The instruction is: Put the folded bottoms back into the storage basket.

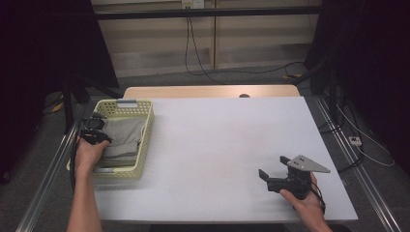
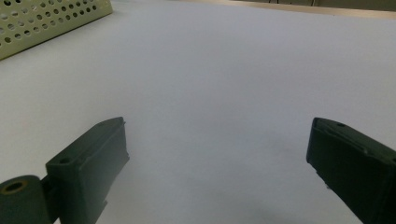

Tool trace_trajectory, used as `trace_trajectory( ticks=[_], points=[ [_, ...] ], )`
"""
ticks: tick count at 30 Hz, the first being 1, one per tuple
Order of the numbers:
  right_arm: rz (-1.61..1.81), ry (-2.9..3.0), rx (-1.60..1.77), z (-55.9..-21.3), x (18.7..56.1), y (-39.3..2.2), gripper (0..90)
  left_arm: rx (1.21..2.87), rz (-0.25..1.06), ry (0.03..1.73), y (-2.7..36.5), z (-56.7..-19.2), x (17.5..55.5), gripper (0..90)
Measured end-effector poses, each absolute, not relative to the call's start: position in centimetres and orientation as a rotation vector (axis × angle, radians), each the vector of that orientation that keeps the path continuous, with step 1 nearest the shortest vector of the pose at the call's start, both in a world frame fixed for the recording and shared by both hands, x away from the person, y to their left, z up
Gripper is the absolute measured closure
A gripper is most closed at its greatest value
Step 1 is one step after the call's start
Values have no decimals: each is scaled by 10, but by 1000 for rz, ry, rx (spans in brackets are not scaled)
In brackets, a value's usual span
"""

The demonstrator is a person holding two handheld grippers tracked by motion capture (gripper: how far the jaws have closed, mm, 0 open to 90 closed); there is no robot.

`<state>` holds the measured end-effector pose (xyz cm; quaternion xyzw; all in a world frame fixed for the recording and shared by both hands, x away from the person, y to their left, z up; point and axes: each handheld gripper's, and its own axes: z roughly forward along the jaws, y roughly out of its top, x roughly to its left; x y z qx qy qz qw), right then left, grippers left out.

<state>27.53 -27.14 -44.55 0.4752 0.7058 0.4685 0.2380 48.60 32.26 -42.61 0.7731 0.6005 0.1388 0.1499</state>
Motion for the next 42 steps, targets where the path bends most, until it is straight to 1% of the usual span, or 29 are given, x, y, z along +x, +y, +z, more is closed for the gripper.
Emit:
trace_trajectory(
  ticks=[5,9,11,15,21,26,27,31,34,36,39,41,42],
  points=[
    [1283,1933,1306,-445,275,-272,50,2235,413,1700,320,-424,485,853],
    [1284,1930,1305,-445,275,-272,50,2209,440,1693,321,-421,484,735],
    [1284,1928,1306,-445,275,-273,50,2212,449,1677,321,-419,484,695],
    [1282,1928,1311,-445,275,-273,52,2160,463,1669,323,-416,482,576],
    [1280,1929,1310,-445,275,-273,51,2118,508,1601,323,-409,479,475],
    [1288,1924,1316,-446,276,-276,50,2072,538,1586,325,-405,478,389],
    [1290,1924,1317,-446,276,-276,50,2052,543,1586,324,-405,478,356],
    [1298,1924,1318,-446,276,-277,50,2060,567,1577,323,-403,477,235],
    [1302,1924,1323,-446,277,-277,50,2038,580,1552,322,-401,475,192],
    [1303,1924,1323,-446,277,-277,50,1996,562,1535,322,-400,475,137],
    [1305,1922,1321,-446,277,-278,50,1939,543,1543,326,-397,475,122],
    [1305,1921,1326,-446,277,-278,50,1924,568,1533,326,-396,473,90],
    [1304,1919,1326,-446,278,-279,50,1926,555,1522,327,-395,473,76]
  ],
)
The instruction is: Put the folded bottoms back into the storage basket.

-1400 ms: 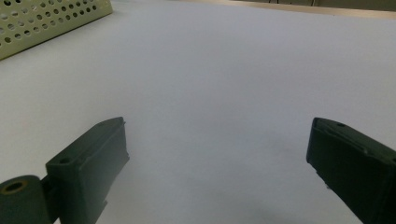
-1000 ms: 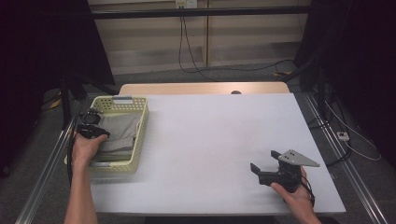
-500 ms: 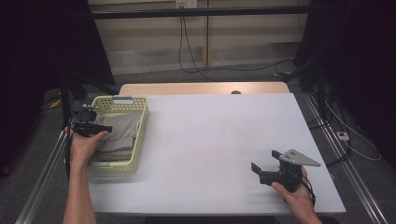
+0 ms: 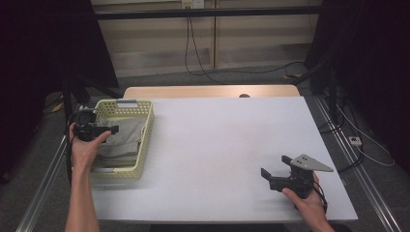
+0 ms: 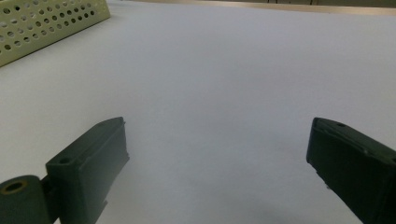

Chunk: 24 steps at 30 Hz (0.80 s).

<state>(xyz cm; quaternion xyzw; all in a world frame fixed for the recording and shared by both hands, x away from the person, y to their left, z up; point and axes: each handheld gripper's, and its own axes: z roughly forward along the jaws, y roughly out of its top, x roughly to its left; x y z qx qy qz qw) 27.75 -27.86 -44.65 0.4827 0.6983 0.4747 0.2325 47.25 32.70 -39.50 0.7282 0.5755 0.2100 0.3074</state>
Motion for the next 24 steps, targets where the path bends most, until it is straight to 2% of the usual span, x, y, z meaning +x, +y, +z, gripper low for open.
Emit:
trace_trajectory(
  ticks=[3,7,17,24],
  points=[
    [1304,1919,1321,-446,278,-278,50,1909,549,1491,328,-391,469,60],
    [1295,1920,1323,-446,279,-276,50,1890,620,1445,325,-384,464,52],
    [1285,1908,1332,-445,277,-277,50,1809,683,1329,322,-371,452,59],
    [1290,1916,1320,-445,277,-276,50,1878,711,1323,309,-367,446,59]
  ],
)
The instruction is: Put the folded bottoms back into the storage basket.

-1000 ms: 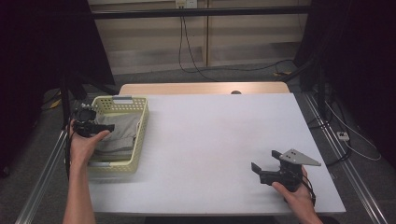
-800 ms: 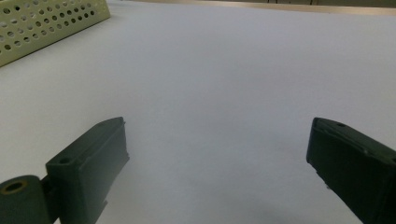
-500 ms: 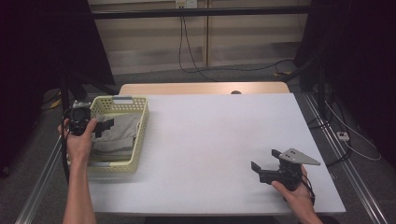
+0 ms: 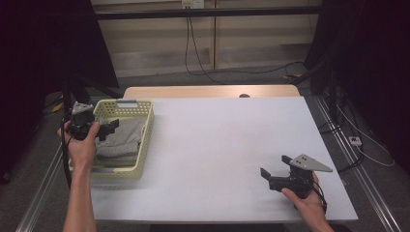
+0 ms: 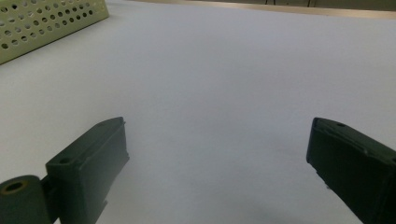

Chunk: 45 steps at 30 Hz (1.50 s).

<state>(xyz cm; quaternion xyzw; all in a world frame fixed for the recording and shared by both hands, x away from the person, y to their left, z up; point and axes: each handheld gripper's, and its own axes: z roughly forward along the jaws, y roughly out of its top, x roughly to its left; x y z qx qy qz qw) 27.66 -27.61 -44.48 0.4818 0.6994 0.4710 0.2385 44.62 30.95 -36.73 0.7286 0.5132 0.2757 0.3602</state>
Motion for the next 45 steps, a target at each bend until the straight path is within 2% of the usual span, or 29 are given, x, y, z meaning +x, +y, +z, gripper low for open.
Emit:
trace_trajectory(
  ticks=[5,16,25,34,45],
  points=[
    [1286,1915,1323,-445,277,-276,50,1867,695,1340,306,-366,441,64],
    [1287,1907,1316,-444,276,-276,50,1890,721,1257,311,-353,422,70],
    [1284,1909,1325,-445,277,-275,50,1897,685,1222,309,-351,402,70],
    [1285,1911,1319,-445,277,-275,50,1901,716,1233,311,-356,390,71],
    [1287,1912,1315,-444,277,-274,50,1945,682,1196,302,-361,377,71]
  ],
)
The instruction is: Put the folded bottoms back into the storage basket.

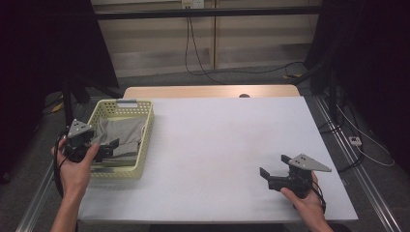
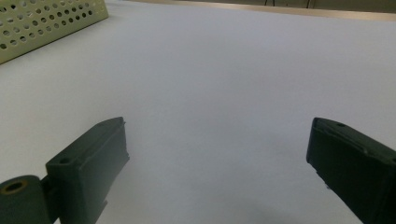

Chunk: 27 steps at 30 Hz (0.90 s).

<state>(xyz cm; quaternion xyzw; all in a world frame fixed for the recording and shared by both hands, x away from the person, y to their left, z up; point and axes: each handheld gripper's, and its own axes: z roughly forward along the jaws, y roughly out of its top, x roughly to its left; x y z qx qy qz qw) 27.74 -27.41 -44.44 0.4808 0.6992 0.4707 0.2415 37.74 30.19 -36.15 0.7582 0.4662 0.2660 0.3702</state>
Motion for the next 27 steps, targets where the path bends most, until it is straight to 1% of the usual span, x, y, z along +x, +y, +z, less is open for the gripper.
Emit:
trace_trajectory(
  ticks=[8,11,13,24,27],
  points=[
    [1288,1916,1315,-445,278,-273,50,1956,674,1140,288,-360,362,71],
    [1289,1919,1316,-445,278,-273,50,1929,723,1080,277,-352,349,80],
    [1289,1918,1316,-445,279,-273,50,1938,698,1060,271,-349,346,78],
    [1291,1924,1308,-445,280,-272,50,1964,675,1034,248,-358,352,70],
    [1293,1924,1307,-445,280,-272,51,1944,640,1032,242,-358,355,68]
  ],
)
